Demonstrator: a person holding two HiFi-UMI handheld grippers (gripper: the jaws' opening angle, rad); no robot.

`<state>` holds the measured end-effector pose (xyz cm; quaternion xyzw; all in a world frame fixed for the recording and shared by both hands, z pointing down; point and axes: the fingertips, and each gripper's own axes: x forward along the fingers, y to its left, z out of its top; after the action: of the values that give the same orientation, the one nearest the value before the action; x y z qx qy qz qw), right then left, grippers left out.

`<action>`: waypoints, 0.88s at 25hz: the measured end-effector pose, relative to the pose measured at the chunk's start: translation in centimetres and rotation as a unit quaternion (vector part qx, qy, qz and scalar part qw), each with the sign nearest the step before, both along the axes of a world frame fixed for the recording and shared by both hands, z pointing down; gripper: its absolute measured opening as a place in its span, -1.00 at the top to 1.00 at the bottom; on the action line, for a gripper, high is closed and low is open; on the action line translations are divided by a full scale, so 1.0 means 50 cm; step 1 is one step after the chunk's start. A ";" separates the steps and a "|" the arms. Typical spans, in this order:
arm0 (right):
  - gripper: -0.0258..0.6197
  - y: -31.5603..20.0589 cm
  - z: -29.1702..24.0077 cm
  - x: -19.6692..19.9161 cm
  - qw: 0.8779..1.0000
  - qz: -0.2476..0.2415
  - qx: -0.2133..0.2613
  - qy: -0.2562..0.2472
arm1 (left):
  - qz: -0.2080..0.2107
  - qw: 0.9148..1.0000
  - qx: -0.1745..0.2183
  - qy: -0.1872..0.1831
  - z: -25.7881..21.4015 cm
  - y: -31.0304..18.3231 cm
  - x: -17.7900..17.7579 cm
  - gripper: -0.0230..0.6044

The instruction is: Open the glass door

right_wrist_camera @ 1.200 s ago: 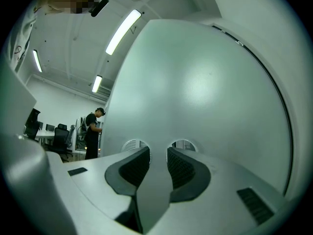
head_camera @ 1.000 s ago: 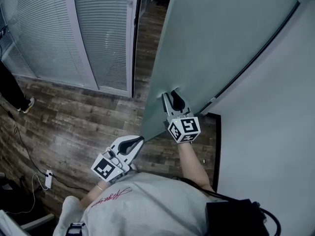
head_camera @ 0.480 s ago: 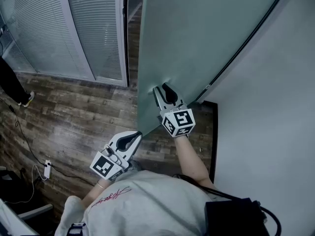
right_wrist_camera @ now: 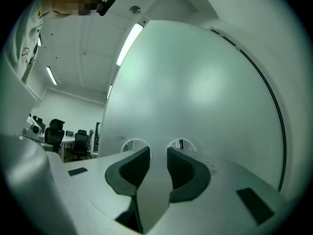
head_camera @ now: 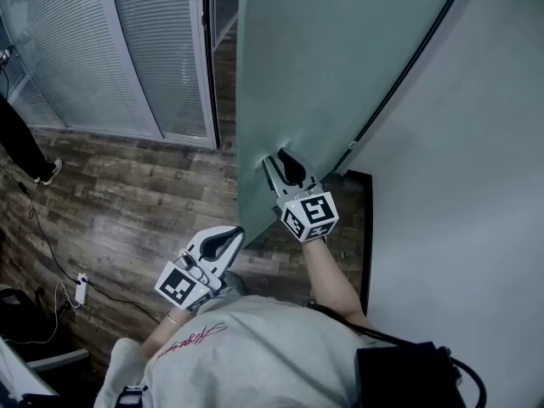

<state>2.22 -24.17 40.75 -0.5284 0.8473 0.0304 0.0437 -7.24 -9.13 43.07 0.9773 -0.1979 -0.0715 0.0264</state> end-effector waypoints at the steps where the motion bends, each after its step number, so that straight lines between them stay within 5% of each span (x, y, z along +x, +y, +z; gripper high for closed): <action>1: 0.55 0.012 -0.001 0.004 1.000 -0.001 0.001 -0.001 | 0.000 1.000 0.003 0.002 -0.005 0.007 0.007 0.87; 22: 0.55 0.192 0.082 0.196 0.999 -0.044 0.017 -0.026 | 0.031 0.999 0.024 -0.012 0.041 0.086 0.218 0.87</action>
<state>12.01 -14.55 44.87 -0.4903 0.8677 0.0296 0.0760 3.68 -4.83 45.14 0.9840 -0.1662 -0.0640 0.0026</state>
